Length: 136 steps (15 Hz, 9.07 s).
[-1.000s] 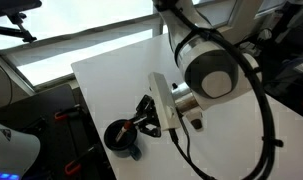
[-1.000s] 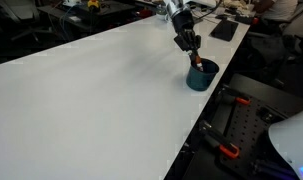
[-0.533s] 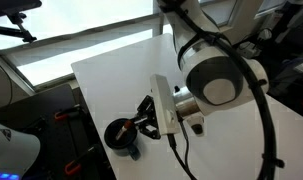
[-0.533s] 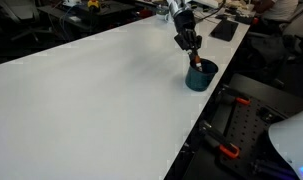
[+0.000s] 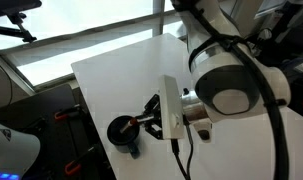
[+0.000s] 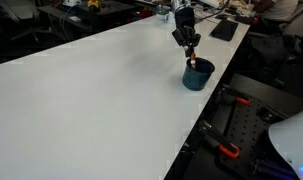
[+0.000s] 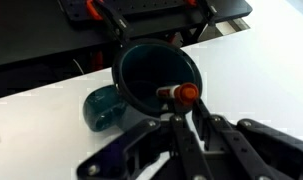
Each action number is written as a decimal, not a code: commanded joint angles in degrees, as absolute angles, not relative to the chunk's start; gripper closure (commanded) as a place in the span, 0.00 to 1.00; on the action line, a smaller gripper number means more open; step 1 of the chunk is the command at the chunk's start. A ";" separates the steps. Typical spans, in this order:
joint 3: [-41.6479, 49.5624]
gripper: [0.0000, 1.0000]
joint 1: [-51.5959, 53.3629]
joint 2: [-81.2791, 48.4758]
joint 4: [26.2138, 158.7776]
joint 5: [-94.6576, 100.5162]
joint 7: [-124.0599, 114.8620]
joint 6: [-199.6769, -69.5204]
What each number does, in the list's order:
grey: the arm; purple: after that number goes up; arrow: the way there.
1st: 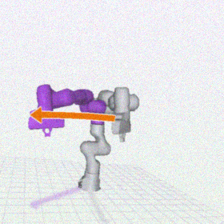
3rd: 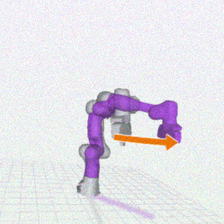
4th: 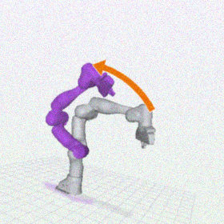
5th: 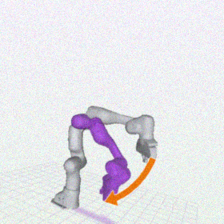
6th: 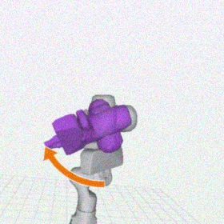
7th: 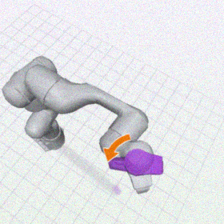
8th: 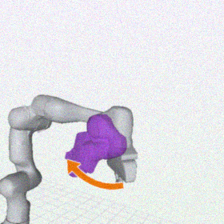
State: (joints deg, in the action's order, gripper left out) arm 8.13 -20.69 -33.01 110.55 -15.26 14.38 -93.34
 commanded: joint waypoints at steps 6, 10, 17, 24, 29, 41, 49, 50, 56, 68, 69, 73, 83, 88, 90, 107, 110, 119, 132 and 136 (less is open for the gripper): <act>8.34 0.96 -21.13 -34.60 105.78 -16.97 13.00 -90.11; 8.27 0.43 -20.52 -34.17 107.04 -16.39 12.50 -88.48; 8.60 0.00 -19.66 -32.24 109.70 -16.50 12.54 -87.91; 7.42 0.00 -14.65 -17.38 116.71 -8.72 15.70 -91.94; 3.77 0.00 -8.33 -10.16 119.35 -1.89 17.85 -89.35; 1.14 0.00 -4.73 -11.14 119.92 2.75 21.07 -88.41; 1.48 0.00 -3.94 -11.50 112.92 16.13 24.87 -94.41; 1.01 0.00 -3.50 -11.43 112.09 17.94 26.55 -94.24; -1.26 0.00 -2.17 -11.67 111.52 20.30 30.98 -94.19; -3.20 0.00 -0.41 -13.68 112.86 20.24 31.88 -93.15; -3.30 0.00 -0.23 -14.04 113.46 20.44 31.77 -93.05; -2.95 0.00 -1.05 -14.17 116.91 20.59 32.18 -92.74; -2.93 0.00 -1.33 -8.65 120.50 19.35 30.55 -94.22; -1.76 0.00 -1.78 4.33 133.80 17.46 30.67 -100.75; -1.38 0.00 -0.88 -0.14 128.85 18.34 31.17 -97.89; -2.22 0.00 0.21 -1.86 133.02 14.89 29.53 -100.07; -1.87 0.00 -0.08 1.09 139.07 15.41 28.46 -102.90; -1.16 0.00 0.00 -0.17 139.84 15.47 28.87 -102.84; 1.97 0.00 -3.95 -10.67 130.86 14.70 33.46 -102.27; 1.57 0.00 -4.73 -11.80 131.09 15.17 33.52 -102.85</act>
State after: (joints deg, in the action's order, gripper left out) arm 1.82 -4.50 -11.80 131.16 15.14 33.57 -102.95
